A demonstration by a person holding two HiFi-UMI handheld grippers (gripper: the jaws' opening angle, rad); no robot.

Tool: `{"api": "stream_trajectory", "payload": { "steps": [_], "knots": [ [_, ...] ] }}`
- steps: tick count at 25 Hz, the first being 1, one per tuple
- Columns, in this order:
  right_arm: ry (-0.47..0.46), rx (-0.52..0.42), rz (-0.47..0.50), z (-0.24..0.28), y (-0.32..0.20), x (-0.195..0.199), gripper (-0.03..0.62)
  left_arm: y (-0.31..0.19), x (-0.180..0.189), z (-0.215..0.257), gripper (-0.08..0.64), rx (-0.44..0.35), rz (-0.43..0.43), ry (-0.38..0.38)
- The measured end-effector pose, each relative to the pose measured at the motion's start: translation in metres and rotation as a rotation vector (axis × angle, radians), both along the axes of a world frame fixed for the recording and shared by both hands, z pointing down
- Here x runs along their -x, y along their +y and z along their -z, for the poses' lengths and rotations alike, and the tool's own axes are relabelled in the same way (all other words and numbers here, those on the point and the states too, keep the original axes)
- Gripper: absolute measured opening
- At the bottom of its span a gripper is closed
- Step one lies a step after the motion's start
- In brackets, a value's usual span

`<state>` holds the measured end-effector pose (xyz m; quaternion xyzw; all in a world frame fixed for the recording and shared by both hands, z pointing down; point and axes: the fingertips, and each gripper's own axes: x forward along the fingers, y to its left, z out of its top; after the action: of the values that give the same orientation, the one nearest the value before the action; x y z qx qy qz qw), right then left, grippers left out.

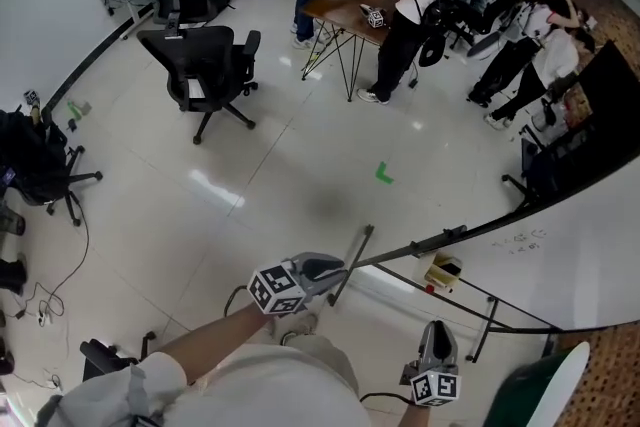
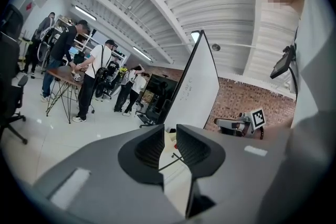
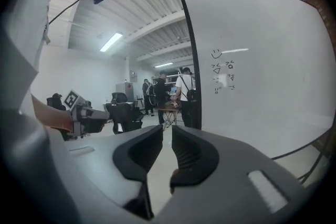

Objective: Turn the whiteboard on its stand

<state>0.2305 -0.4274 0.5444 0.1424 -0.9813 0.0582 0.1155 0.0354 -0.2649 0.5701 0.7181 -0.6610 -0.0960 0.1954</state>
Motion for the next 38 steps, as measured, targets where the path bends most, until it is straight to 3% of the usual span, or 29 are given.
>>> {"api": "stream_trajectory", "payload": {
  "steps": [12,26,38],
  "knots": [
    [-0.007,-0.033,0.046,0.013,-0.059,0.029,0.061,-0.067,0.005,-0.001,0.103,-0.002,-0.001,-0.025],
    [-0.075,-0.014,0.035,0.010,-0.074,0.043,0.061,-0.086,0.012,0.016,0.118,-0.004,-0.003,-0.076],
    [-0.131,-0.022,-0.123,0.024,-0.079,0.050,0.061,-0.111,0.039,0.030,0.120,-0.002,-0.153,-0.120]
  ]
}}
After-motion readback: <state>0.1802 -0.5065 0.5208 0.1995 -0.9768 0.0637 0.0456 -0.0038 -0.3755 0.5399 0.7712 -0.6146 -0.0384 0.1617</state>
